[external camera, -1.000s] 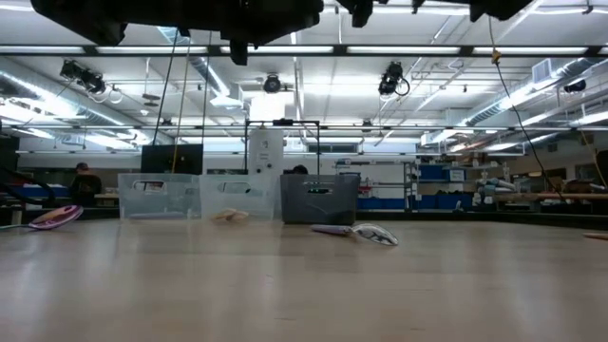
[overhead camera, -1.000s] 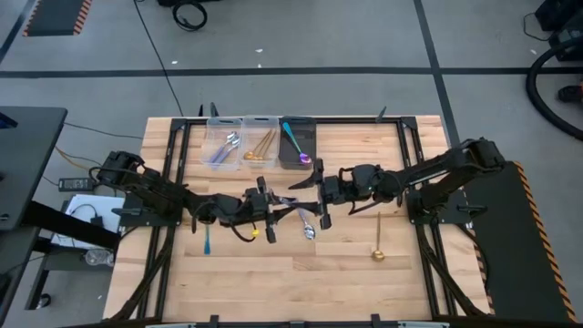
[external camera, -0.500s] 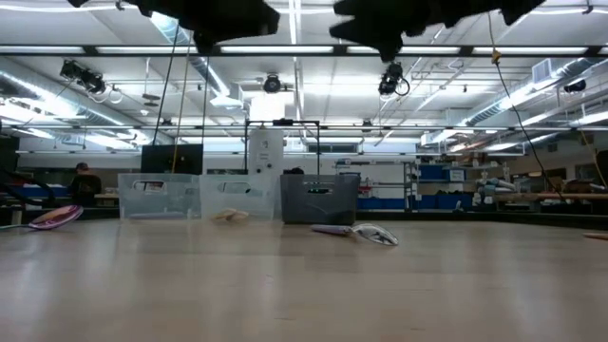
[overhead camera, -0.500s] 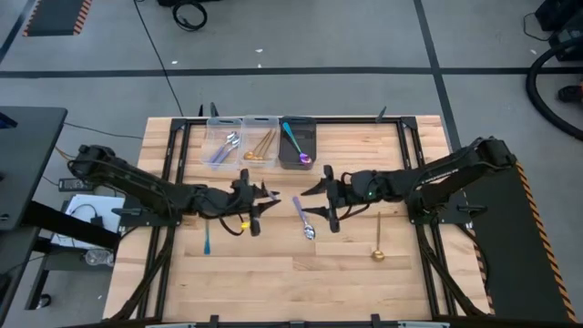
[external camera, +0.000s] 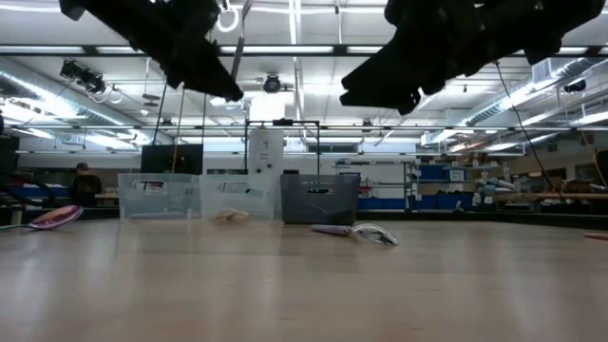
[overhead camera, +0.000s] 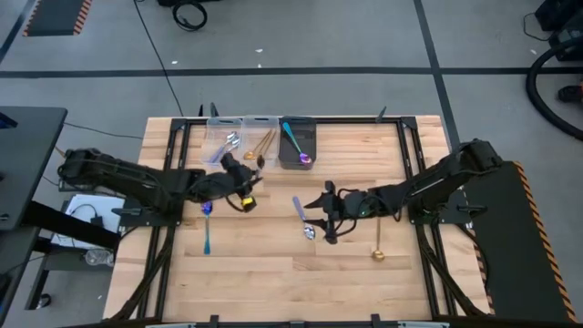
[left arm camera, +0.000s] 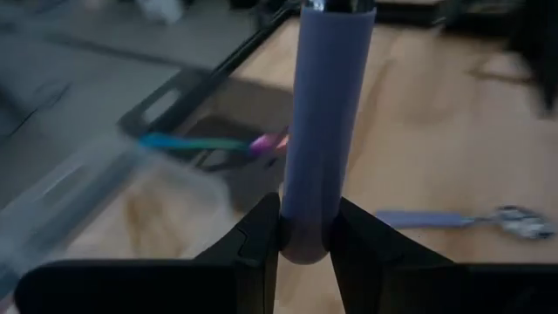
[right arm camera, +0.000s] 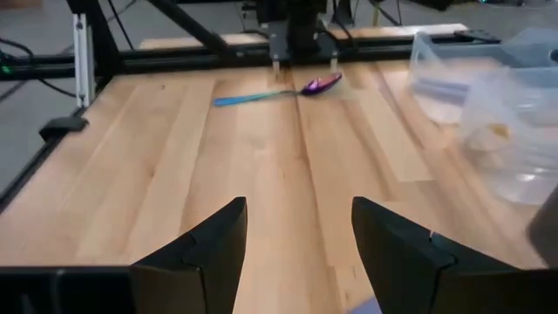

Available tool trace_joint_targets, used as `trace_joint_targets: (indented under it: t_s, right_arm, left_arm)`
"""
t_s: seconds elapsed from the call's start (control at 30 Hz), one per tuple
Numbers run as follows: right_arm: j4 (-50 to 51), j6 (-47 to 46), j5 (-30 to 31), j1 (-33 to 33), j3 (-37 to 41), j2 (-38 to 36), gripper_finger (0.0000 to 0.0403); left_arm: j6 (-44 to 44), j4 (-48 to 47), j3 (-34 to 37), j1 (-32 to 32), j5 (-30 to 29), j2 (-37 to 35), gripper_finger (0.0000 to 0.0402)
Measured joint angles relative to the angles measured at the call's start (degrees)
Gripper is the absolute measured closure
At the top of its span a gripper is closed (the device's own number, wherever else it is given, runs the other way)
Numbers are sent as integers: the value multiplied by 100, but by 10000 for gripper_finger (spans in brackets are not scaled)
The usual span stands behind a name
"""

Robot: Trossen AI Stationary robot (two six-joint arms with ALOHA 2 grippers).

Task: Sort silverware by color (type)
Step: Put the violet spoon into the left transparent bin

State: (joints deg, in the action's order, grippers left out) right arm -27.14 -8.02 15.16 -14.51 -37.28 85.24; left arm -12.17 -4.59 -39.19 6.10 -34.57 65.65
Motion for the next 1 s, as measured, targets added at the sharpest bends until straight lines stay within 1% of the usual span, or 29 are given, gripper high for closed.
trace_joint_targets:
  t_s: [0.1,0.23,0.63,1.0]
  right_arm:
    - [-177,-81,30,-87,0,275,186]
    - [-149,-84,34,-122,0,502,186]
    - [-145,164,40,-128,0,530,186]
    - [-150,301,-20,-229,0,528,186]
  left_arm:
    - [-210,-740,2,-353,-4,-53,313]
    - [-366,-1385,-1,-839,-37,-120,312]
    - [-377,-2490,-1,-2202,-2,-120,311]
    - [-174,-2445,204,-3765,1278,-116,311]
